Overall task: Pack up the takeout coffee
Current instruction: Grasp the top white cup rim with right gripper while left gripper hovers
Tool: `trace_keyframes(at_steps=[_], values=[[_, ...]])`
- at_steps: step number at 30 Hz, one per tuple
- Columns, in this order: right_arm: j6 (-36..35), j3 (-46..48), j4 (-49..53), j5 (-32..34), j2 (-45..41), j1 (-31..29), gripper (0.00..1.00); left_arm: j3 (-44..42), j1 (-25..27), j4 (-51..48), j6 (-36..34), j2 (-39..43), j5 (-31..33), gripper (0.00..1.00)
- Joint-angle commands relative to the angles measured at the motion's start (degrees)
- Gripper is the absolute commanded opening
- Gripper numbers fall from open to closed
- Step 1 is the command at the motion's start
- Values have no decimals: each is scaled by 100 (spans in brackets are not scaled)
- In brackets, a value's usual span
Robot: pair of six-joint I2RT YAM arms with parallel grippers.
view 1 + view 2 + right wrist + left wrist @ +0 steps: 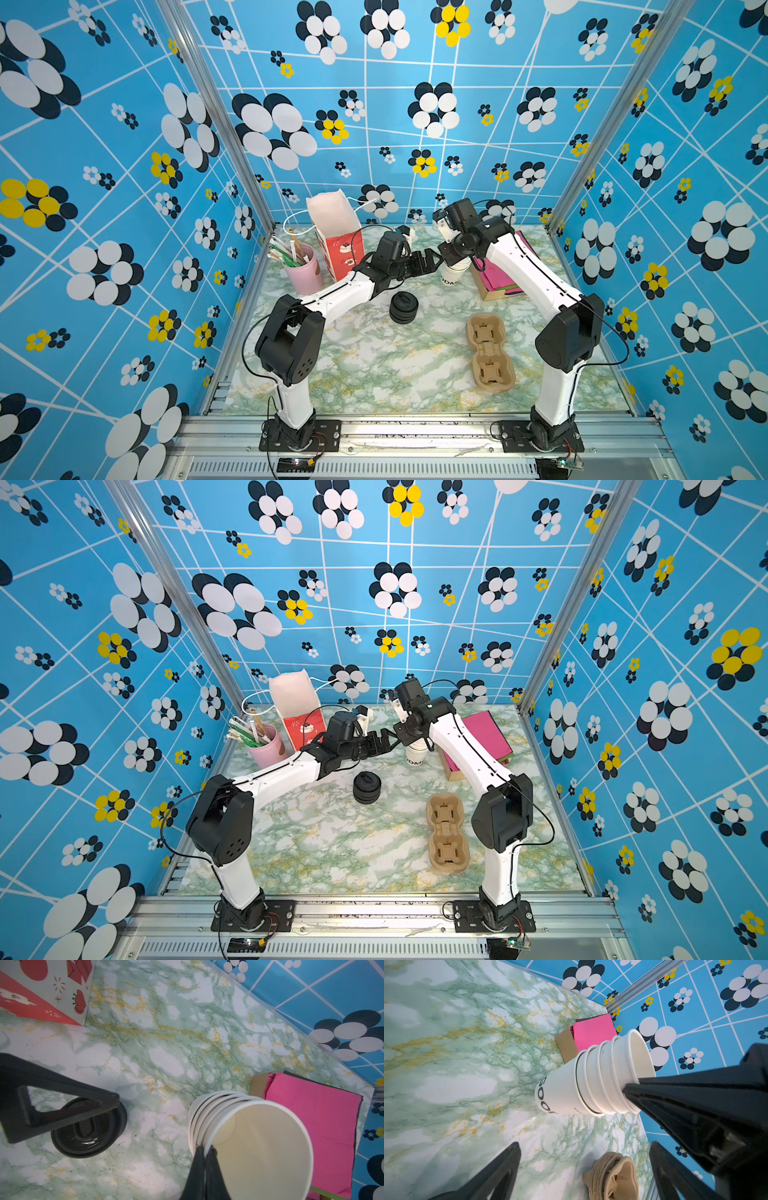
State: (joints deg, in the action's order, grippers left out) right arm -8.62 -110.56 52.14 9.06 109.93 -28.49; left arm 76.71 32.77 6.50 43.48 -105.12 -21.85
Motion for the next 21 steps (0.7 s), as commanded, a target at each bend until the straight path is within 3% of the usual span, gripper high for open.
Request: trace_keyframes(at_steps=[1, 21], values=[[-152, 180, 104, -253, -281, -40, 0, 225, -104, 220, 194, -247, -220, 97], [-696, 1317, -521, -845, -868, -41, 0, 973, -210, -69, 450, -1056, -741, 97]])
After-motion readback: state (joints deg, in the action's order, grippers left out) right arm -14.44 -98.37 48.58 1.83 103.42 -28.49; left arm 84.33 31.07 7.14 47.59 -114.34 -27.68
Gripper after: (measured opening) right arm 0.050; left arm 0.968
